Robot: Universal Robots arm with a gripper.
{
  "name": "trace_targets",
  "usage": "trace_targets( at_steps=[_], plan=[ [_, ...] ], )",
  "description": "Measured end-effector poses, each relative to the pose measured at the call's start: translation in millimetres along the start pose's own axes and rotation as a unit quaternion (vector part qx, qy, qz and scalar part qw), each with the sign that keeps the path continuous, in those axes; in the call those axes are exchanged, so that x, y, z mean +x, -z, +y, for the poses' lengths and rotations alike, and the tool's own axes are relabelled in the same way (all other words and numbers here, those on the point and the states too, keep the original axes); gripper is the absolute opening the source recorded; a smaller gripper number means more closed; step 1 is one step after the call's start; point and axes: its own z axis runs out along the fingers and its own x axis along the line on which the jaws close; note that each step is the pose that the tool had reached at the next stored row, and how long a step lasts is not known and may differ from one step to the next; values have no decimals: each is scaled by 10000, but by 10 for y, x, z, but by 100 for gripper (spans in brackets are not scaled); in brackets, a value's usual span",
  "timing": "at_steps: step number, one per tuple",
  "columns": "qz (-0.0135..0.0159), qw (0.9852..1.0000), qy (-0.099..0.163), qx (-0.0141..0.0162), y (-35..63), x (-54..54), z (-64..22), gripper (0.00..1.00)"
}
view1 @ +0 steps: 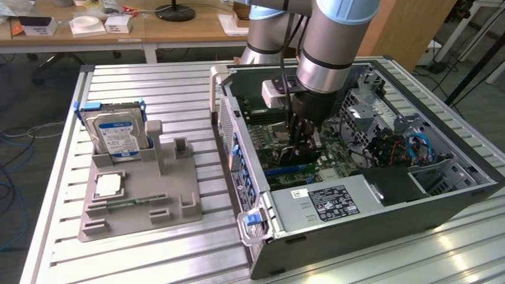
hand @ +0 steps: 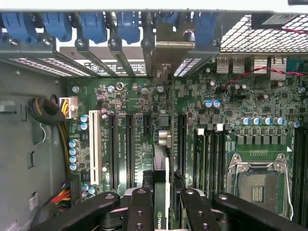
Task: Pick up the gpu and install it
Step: 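Insert the gpu into the slot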
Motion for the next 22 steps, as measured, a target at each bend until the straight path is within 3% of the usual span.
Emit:
trace_targets(
  at_steps=[22],
  plan=[
    [0, 10000, -4, 0, -38, 1, 21, 26]
  ],
)
